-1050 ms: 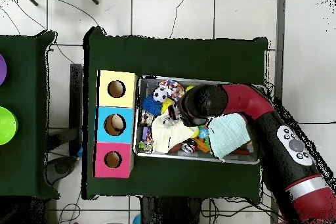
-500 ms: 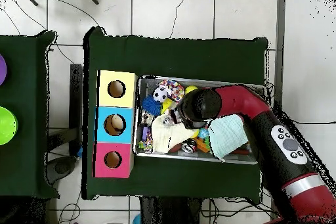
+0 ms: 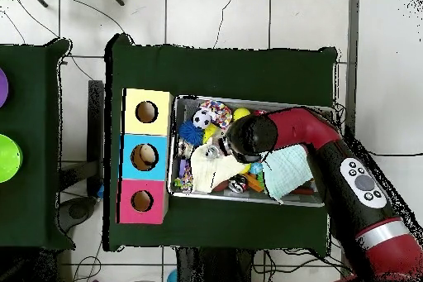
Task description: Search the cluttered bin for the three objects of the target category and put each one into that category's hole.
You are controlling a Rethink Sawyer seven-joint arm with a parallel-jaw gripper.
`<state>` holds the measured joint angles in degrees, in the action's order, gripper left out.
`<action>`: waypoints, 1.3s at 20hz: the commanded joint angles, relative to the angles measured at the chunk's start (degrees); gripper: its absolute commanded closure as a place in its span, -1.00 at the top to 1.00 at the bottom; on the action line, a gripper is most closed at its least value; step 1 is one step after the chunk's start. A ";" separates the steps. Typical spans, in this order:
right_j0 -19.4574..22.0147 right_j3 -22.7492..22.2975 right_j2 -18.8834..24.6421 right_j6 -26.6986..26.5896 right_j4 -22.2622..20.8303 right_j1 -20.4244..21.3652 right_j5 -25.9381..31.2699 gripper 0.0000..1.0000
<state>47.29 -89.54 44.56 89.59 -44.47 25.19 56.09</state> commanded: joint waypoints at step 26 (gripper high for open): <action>0.61 2.57 -0.49 -8.95 -5.48 -0.25 -12.95 1.00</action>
<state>47.43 -89.54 44.59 89.59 -44.99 25.36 50.23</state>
